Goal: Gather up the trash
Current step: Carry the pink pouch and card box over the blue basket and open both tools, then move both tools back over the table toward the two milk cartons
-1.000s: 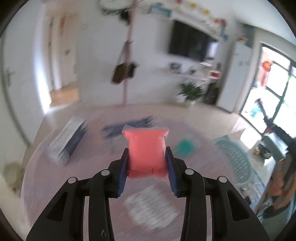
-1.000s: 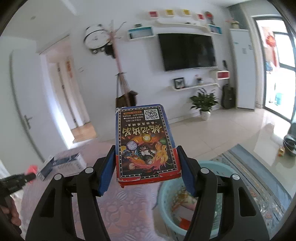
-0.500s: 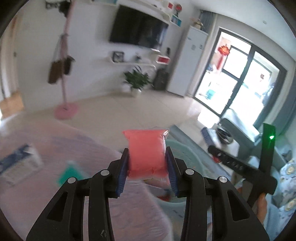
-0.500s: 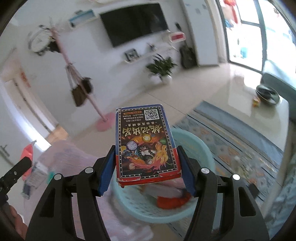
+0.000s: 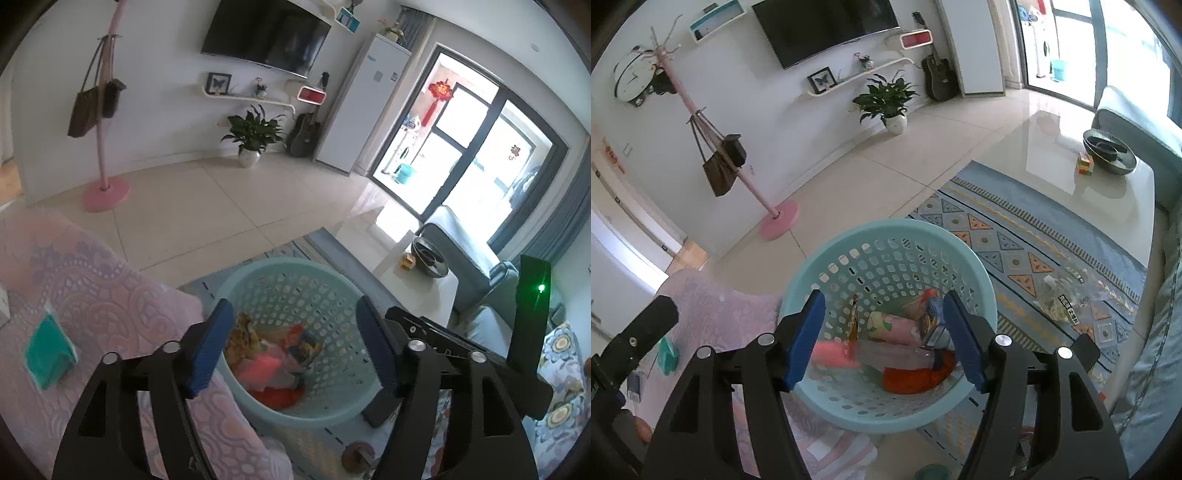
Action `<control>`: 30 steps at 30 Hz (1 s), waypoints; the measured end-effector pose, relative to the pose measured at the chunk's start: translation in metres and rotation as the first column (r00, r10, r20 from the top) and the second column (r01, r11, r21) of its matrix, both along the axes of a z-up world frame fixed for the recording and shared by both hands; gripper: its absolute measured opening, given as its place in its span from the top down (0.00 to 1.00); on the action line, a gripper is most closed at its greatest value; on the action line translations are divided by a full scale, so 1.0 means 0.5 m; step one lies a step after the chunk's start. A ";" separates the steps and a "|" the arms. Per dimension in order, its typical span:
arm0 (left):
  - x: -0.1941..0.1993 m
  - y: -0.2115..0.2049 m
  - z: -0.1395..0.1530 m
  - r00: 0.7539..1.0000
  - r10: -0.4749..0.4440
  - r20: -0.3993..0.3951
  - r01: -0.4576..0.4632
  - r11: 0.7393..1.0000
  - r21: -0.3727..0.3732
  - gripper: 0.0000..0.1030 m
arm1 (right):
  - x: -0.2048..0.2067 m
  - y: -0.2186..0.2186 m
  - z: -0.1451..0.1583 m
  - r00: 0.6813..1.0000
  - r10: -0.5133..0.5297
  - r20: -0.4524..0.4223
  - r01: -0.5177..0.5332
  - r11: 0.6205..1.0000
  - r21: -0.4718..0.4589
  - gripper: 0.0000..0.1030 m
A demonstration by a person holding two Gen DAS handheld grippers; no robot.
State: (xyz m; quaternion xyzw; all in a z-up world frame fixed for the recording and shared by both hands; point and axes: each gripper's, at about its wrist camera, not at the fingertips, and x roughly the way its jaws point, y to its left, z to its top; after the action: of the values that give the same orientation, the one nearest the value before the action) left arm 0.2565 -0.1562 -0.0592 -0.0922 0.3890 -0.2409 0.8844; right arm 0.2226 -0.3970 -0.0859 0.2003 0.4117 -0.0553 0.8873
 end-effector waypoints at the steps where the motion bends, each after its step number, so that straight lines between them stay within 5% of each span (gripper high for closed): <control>1: -0.005 0.005 -0.001 1.000 -0.001 0.003 0.001 1.000 -0.003 0.29 | -0.001 0.005 0.002 1.000 0.005 0.002 -0.005 1.000 -0.004 0.38; 11: -0.065 0.078 0.039 0.998 0.032 0.055 -0.031 0.999 -0.035 0.24 | -0.017 0.085 0.052 0.993 0.100 0.060 -0.098 0.995 -0.029 0.37; 18: -0.129 0.191 0.098 0.980 0.134 0.143 -0.127 0.990 -0.057 0.24 | -0.035 0.195 0.121 0.964 0.223 0.149 -0.212 0.974 -0.083 0.36; 25: -0.200 0.365 0.151 0.928 0.299 0.220 -0.292 0.954 -0.067 0.24 | -0.037 0.368 0.161 0.896 0.405 0.184 -0.385 0.913 -0.133 0.36; 30: -0.246 0.515 0.160 0.861 0.437 0.262 -0.452 0.892 -0.005 0.20 | -0.025 0.472 0.156 0.863 0.480 0.157 -0.465 0.876 -0.126 0.36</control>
State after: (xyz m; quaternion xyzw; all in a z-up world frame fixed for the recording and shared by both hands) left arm 0.1336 0.1012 0.0207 -0.1223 0.2466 -0.0293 0.9609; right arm 0.2102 -0.1610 -0.0078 0.0600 0.3618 0.1651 0.9155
